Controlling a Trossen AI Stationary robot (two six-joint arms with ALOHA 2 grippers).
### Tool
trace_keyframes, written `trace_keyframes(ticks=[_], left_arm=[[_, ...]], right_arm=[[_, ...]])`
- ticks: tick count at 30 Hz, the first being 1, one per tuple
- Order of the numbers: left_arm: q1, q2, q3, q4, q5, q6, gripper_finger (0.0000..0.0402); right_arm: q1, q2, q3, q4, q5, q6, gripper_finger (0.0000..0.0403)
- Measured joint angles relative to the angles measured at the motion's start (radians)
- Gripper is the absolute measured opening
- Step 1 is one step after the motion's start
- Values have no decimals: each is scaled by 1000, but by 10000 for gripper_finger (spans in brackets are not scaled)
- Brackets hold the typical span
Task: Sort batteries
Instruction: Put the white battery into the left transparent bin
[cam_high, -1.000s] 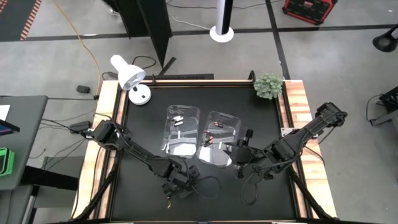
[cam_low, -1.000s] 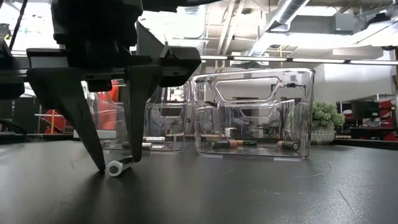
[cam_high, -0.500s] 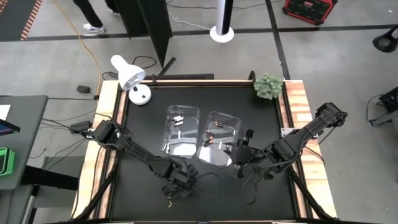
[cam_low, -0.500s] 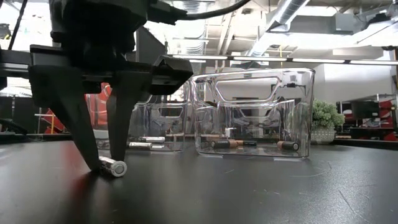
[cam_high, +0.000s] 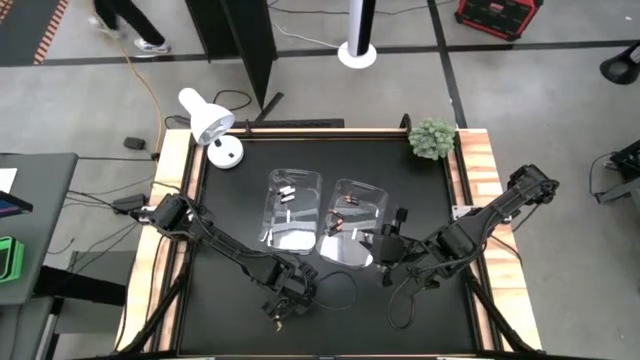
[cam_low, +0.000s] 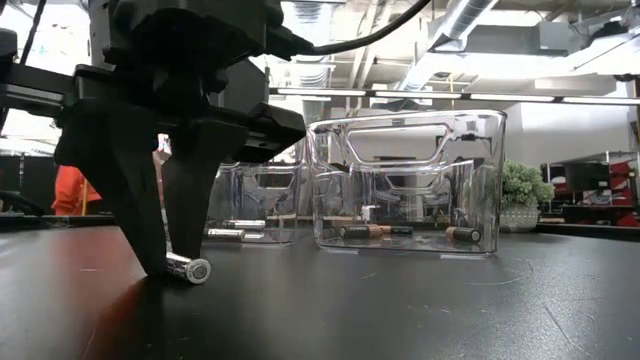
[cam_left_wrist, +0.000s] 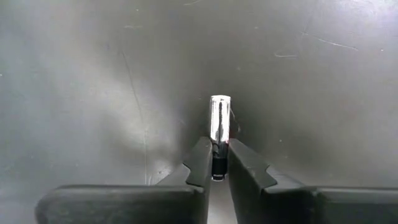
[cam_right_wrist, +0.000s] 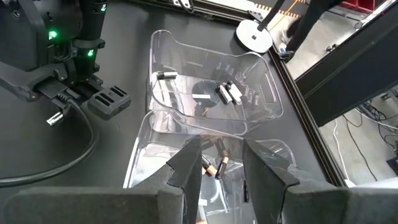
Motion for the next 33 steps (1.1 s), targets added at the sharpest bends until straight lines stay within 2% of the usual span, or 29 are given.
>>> trace_keyframes(ticks=[3, 33], left_arm=[[0, 0, 0, -3, -1, 2, 21], [1, 18, 202, -274, -24, 59, 16]], right_arm=[[0, 0, 0, 0, 0, 0, 132], [1, 0, 0, -1, 0, -2, 132]])
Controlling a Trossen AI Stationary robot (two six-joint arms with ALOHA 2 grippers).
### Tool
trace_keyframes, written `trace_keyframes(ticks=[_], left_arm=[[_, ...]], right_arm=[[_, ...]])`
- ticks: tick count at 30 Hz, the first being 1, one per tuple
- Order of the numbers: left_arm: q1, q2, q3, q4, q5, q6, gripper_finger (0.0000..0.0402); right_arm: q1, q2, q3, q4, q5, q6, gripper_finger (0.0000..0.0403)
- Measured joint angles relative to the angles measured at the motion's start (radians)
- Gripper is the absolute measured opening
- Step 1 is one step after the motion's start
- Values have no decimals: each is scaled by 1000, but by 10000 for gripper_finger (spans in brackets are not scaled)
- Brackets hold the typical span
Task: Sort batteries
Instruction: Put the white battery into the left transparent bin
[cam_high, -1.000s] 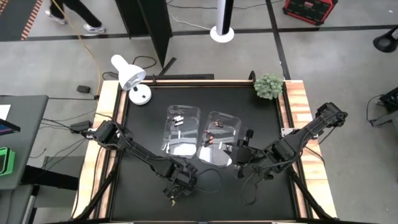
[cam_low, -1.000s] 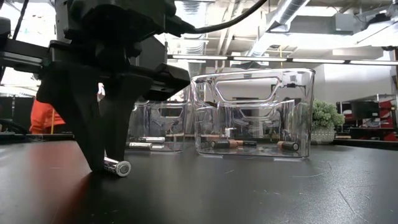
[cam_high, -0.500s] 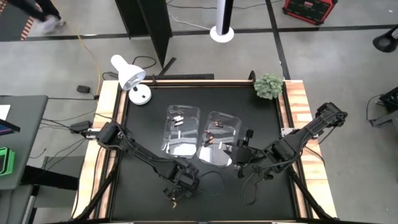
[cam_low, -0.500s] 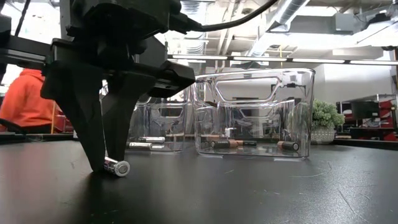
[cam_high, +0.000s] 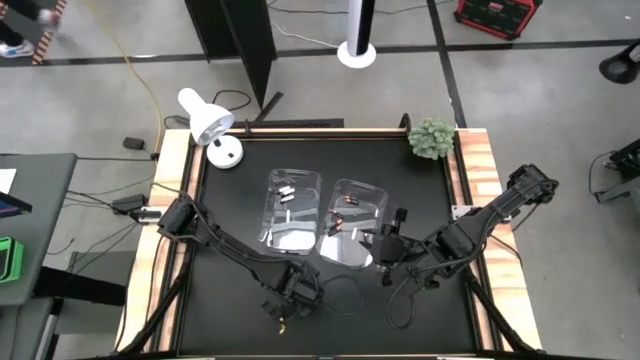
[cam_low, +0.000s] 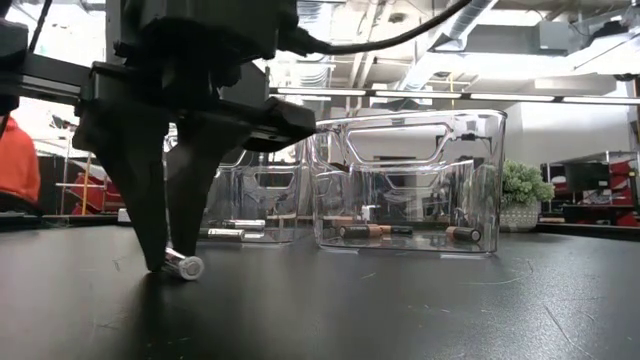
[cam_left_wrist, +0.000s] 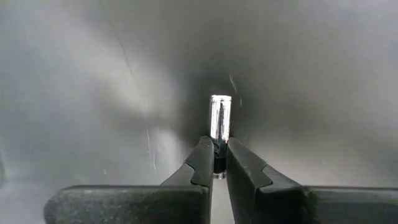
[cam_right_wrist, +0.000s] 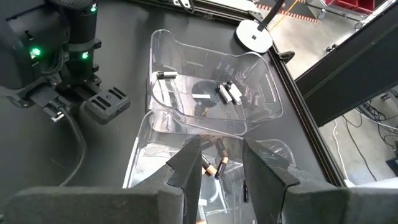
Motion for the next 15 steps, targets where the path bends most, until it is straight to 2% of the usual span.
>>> trace_keyframes(ticks=[8, 15], left_arm=[[0, 0, 62, -77, -1, 0, 16], [0, -2, 127, -171, -51, -2, 16]], right_arm=[[0, 0, 0, 0, 0, -5, 132], [0, 0, 0, 0, 0, -5, 132]])
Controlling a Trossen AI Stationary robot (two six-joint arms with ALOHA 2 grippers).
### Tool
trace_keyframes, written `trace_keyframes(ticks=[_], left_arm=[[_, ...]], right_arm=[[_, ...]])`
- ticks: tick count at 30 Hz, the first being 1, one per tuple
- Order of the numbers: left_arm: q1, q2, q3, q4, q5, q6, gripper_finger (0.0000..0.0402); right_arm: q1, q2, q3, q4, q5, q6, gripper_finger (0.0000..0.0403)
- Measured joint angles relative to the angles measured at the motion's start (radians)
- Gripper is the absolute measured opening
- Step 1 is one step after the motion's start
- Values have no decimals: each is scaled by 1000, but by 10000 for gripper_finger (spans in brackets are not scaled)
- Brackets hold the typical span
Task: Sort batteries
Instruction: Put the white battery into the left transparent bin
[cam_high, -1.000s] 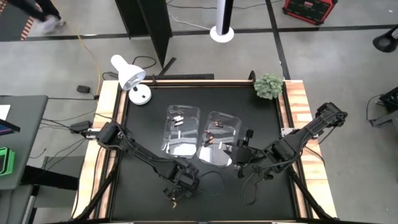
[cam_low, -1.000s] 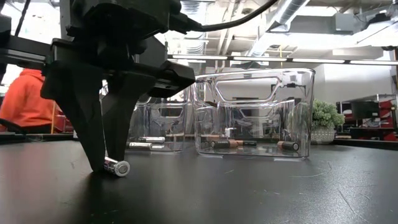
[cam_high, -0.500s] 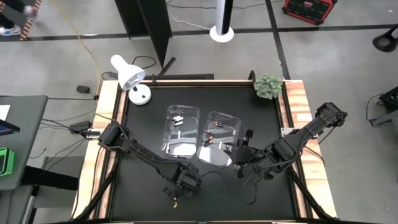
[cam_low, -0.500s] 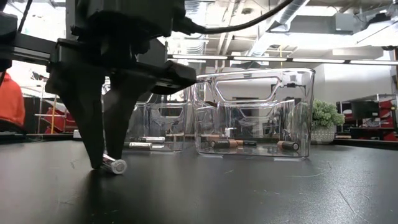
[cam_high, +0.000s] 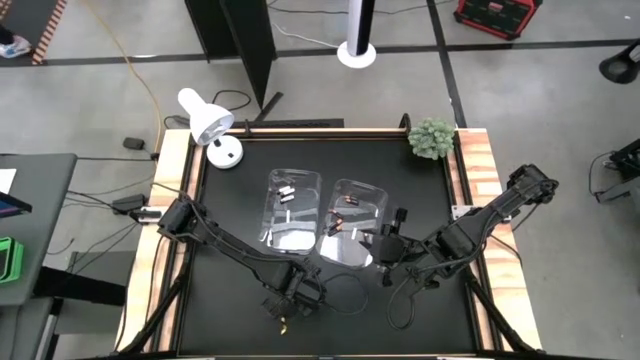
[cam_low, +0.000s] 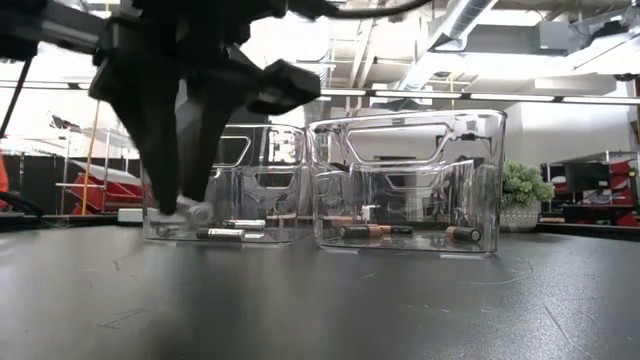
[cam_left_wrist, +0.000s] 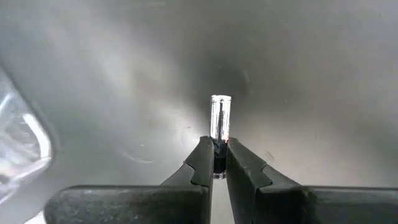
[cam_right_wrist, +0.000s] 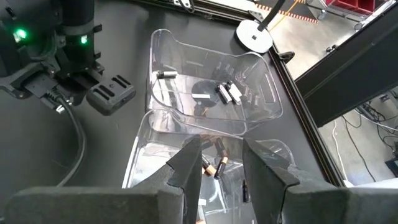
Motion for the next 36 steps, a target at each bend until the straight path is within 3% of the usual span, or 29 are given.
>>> trace_keyframes(ticks=[11, 25, 36], left_arm=[[6, -20, 126, -131, -56, -12, 15], [94, -244, 118, -213, -198, -123, 15], [233, -249, 78, -255, -202, -187, 14]], right_arm=[[1, 0, 0, -2, 0, -3, 132], [2, 0, 0, -3, 0, -3, 132], [11, 0, 0, -3, 0, -3, 132]])
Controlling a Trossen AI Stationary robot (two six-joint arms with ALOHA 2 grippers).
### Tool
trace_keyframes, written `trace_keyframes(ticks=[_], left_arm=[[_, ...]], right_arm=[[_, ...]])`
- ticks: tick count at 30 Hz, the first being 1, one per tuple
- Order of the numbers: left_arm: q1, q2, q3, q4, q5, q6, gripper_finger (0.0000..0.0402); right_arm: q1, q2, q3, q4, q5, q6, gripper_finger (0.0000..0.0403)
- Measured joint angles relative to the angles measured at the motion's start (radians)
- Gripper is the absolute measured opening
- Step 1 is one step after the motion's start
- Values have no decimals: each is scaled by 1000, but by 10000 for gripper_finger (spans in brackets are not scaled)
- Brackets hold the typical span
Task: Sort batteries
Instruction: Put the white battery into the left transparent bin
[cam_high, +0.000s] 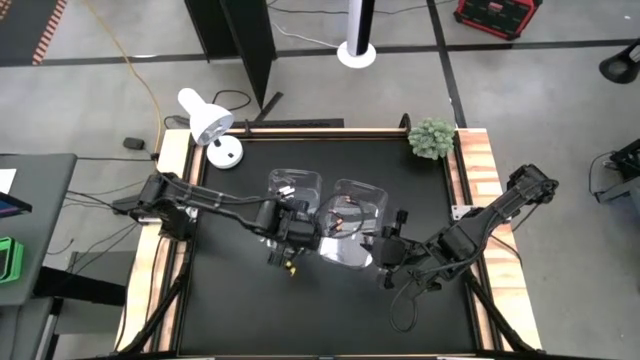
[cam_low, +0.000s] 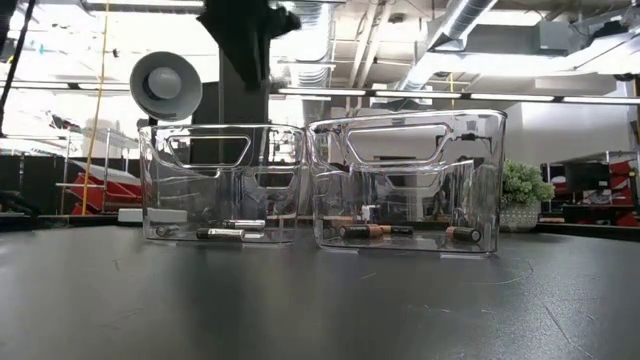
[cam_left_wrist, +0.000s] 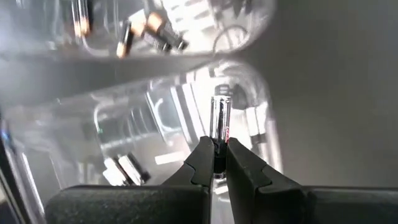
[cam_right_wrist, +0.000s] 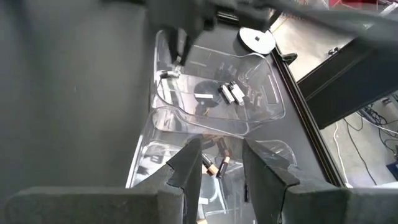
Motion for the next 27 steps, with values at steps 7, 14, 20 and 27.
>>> trace_keyframes(ticks=[7, 14, 20, 27], left_arm=[[59, 2, -155, 132, 65, -23, 14], [67, 2, -251, 250, 139, -33, 14], [67, 2, -285, 275, 173, -37, 14], [68, 1, -323, 292, 199, -51, 28]], right_arm=[[10, 0, 0, -1, 0, -3, 132], [10, 0, 0, -4, 0, -9, 132], [6, 0, 0, -4, 0, -19, 132], [-7, 0, 0, -2, 0, -23, 132]])
